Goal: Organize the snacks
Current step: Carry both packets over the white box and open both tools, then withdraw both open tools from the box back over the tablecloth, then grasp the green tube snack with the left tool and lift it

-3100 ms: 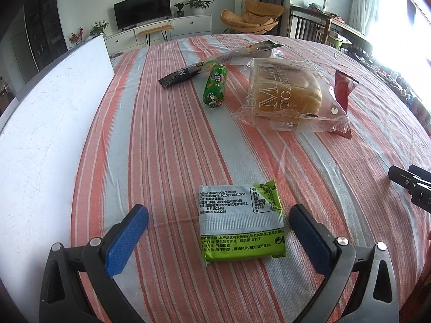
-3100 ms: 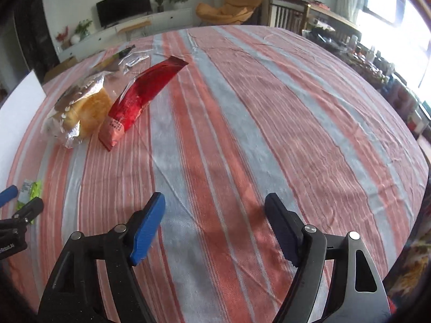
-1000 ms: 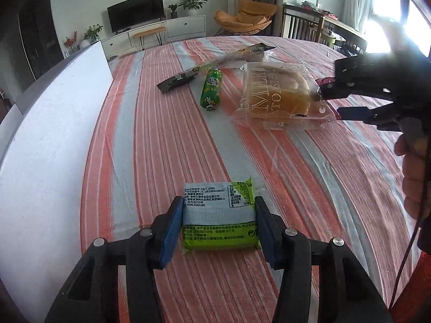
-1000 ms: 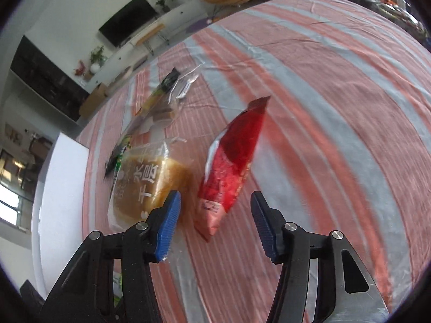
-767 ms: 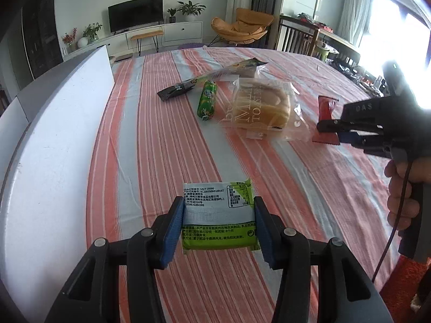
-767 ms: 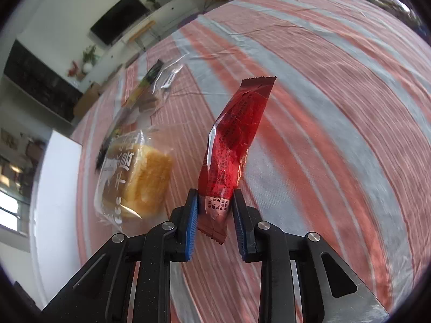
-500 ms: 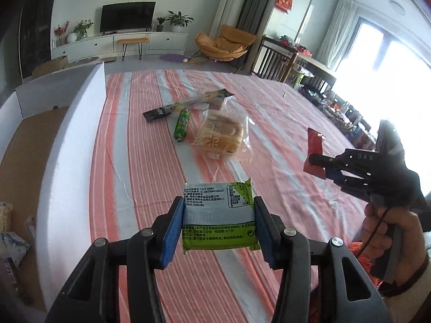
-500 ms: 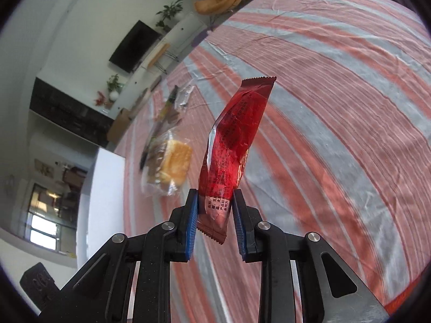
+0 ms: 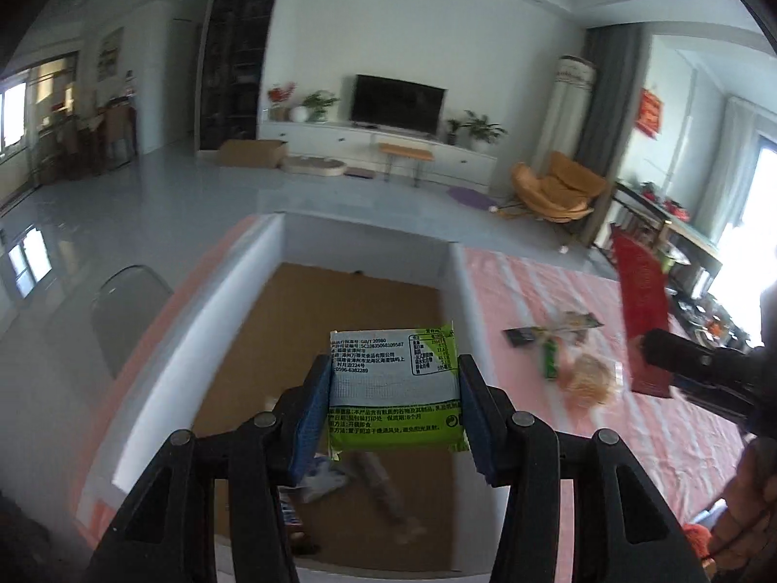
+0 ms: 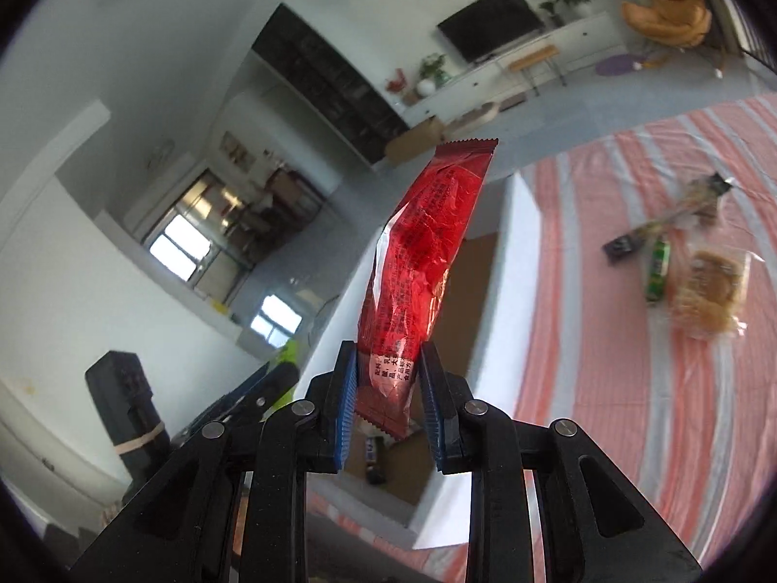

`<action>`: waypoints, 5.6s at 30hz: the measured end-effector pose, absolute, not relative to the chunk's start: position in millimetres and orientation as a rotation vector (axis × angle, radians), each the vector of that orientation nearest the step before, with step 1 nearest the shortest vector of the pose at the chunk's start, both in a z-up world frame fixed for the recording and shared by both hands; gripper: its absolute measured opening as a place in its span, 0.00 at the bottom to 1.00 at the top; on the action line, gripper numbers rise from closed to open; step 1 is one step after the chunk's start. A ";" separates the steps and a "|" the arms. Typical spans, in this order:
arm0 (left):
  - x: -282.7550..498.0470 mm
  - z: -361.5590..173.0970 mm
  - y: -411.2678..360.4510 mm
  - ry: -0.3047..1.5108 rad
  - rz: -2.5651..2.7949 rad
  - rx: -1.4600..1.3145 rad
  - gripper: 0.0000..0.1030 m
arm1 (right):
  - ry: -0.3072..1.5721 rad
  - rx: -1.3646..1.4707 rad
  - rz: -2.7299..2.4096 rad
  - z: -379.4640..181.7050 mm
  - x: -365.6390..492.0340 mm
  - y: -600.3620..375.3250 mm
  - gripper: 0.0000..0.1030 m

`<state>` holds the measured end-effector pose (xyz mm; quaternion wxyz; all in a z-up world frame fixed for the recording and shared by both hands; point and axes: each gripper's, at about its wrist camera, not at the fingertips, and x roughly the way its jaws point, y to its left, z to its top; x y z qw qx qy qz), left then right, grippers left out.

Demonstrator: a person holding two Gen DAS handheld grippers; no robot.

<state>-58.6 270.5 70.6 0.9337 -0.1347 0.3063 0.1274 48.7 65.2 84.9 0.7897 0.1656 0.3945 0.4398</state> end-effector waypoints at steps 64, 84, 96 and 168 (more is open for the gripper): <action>112.5 -129.7 39.8 0.942 0.002 -0.005 1.00 | 0.876 0.080 -0.155 -106.6 70.5 -171.1 0.82; 112.5 -129.8 39.6 0.942 0.002 -0.005 1.00 | 0.876 0.080 -0.155 -106.1 70.1 -171.0 0.83; 117.7 -127.0 41.5 0.991 -0.003 -0.023 1.00 | 0.877 0.080 -0.151 -106.1 69.4 -169.8 0.83; 102.4 -121.3 16.5 0.947 -0.123 0.034 0.80 | 0.880 0.080 -0.140 -106.0 69.2 -167.7 0.87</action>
